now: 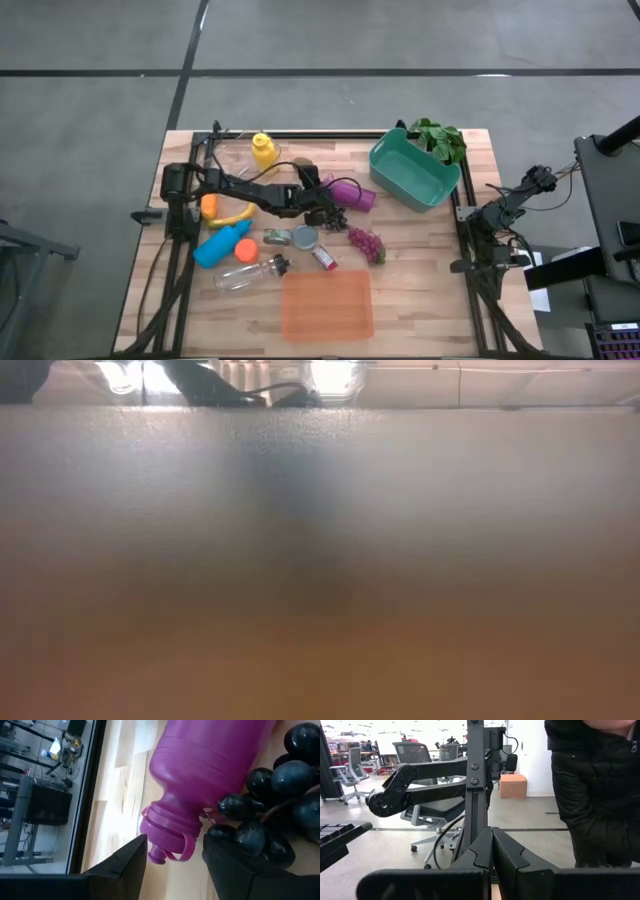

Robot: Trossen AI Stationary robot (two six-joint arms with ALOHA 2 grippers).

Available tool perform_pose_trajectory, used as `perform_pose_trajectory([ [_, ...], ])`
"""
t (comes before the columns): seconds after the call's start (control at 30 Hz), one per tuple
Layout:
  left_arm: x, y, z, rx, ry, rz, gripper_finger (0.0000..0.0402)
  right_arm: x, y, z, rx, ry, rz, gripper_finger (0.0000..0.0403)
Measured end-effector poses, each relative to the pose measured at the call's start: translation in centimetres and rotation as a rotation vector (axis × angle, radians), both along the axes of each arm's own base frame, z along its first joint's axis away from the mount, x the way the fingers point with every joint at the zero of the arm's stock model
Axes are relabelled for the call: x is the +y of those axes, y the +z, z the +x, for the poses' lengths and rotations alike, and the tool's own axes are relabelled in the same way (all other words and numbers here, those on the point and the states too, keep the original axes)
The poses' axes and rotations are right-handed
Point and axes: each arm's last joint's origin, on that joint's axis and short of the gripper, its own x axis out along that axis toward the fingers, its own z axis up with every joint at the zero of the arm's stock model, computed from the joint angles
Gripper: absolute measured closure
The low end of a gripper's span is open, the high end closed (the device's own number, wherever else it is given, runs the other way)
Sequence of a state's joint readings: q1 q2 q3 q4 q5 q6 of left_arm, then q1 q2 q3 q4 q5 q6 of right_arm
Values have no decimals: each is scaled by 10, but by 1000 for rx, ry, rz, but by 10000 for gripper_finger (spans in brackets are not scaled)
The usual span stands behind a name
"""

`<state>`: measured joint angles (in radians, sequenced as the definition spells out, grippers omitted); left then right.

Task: Pick & Place Food Item
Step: Put the purple water bottle into the transparent bin

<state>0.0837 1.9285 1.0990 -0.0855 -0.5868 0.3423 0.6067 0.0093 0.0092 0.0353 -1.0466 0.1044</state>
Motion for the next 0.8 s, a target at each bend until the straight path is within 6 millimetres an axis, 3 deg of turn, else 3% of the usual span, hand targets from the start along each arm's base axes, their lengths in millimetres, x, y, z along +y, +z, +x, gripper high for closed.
perform_pose_trajectory([
  [0.57,3,-11,-8,48,-44,70,204,0,0,0,1,0,0,395],
  [0.8,4,-8,-4,16,-61,93,244,0,0,0,0,0,0,395],
])
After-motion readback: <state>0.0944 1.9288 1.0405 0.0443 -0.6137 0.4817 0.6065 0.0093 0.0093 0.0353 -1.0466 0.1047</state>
